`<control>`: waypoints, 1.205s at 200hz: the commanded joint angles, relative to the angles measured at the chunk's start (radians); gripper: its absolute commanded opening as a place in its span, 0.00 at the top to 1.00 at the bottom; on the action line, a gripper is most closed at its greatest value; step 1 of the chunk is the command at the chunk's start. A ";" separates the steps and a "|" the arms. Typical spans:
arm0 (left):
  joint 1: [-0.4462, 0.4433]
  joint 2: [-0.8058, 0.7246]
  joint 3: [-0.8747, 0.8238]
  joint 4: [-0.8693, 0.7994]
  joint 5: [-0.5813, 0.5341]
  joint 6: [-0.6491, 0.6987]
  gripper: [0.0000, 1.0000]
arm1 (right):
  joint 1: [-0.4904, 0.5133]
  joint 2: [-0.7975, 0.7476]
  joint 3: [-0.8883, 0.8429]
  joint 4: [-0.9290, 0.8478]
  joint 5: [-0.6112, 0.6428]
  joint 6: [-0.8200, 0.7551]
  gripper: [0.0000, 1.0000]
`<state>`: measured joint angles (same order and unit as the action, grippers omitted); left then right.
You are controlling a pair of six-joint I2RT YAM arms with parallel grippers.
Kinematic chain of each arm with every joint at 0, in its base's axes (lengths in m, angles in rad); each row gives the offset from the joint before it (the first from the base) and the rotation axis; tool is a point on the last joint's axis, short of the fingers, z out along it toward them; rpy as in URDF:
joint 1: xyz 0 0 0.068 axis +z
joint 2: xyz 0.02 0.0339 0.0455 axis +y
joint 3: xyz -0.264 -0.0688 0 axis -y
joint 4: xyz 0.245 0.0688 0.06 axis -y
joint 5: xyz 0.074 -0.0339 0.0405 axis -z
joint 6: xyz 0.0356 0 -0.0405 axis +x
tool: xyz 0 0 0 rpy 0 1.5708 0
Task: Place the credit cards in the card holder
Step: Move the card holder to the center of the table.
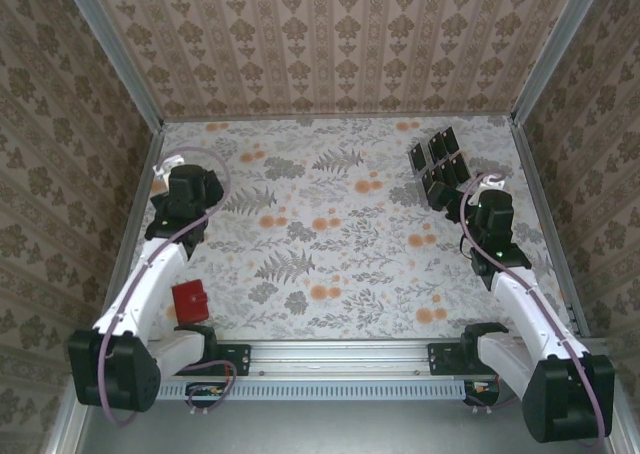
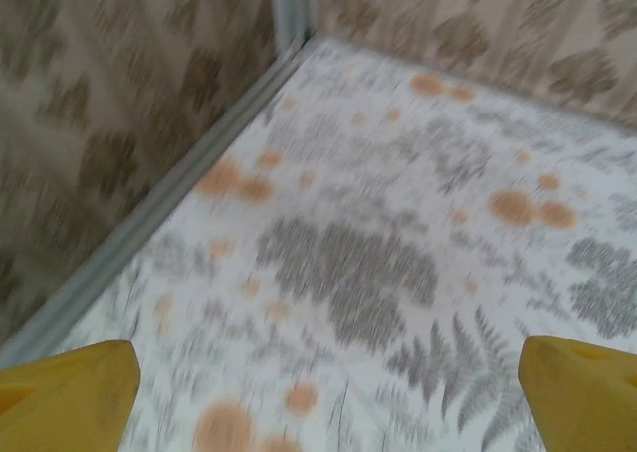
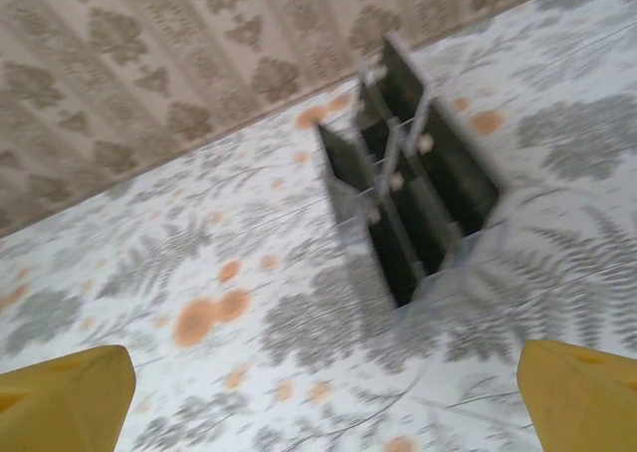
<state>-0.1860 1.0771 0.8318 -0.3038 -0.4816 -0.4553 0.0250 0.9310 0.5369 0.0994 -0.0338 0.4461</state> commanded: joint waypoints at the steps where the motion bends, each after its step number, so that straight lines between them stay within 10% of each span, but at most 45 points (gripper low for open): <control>1: -0.016 -0.047 -0.002 -0.480 -0.070 -0.321 0.00 | 0.068 -0.011 0.056 -0.124 -0.175 0.081 0.01; 105: -0.201 0.114 -0.133 -0.682 -0.141 -0.775 0.00 | 0.446 0.210 0.308 -0.384 -0.132 -0.003 0.04; 241: 0.014 0.070 -0.307 -0.397 0.008 -0.654 0.00 | 0.540 0.295 0.487 -0.532 -0.019 -0.051 0.05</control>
<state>-0.1917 1.1625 0.5358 -0.7391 -0.5186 -1.1500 0.5575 1.2152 0.9749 -0.3866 -0.0952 0.4202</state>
